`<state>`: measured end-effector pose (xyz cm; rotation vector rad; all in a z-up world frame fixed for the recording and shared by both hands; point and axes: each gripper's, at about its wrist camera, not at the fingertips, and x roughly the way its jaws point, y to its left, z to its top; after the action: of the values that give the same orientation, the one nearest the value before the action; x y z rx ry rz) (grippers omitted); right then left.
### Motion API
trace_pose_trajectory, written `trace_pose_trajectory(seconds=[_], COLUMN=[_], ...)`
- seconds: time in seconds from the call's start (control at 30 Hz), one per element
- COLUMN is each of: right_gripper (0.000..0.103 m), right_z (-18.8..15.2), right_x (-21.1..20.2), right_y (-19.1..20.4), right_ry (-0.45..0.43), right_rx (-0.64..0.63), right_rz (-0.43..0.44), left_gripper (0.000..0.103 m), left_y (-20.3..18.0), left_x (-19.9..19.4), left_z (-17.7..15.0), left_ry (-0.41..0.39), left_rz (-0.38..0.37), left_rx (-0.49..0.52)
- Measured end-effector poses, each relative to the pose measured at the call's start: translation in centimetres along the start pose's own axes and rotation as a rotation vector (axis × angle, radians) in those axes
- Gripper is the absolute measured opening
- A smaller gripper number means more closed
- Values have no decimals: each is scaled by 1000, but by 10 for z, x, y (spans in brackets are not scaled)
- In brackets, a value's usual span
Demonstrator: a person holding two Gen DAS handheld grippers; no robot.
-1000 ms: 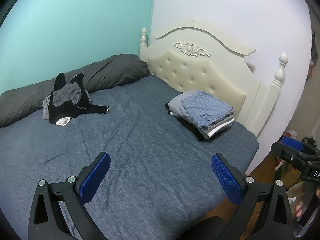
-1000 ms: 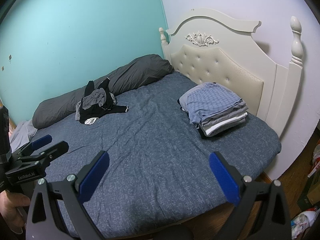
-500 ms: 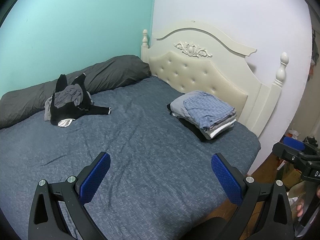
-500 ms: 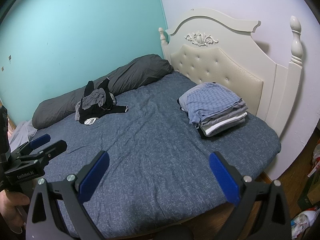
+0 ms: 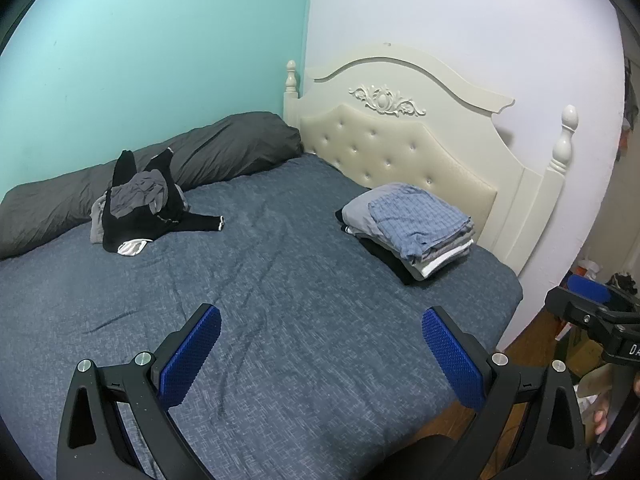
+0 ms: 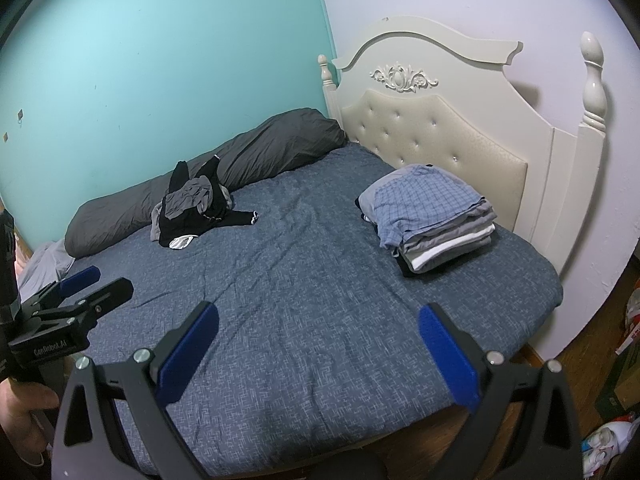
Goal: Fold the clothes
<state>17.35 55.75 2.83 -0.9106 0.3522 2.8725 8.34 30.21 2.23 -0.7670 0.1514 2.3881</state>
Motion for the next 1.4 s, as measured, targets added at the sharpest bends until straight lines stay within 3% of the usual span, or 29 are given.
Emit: trace_pose_trajectory(seconds=[1.4], right_gripper=[101], right_z=[2], right_x=[4], right_y=[5], right_ry=[2], right_rx=[-7], right_rz=[6], left_gripper=[103], left_y=[5], left_x=[1], left_z=[3], left_ry=[-2], left_rz=[15], left_rx=[-4])
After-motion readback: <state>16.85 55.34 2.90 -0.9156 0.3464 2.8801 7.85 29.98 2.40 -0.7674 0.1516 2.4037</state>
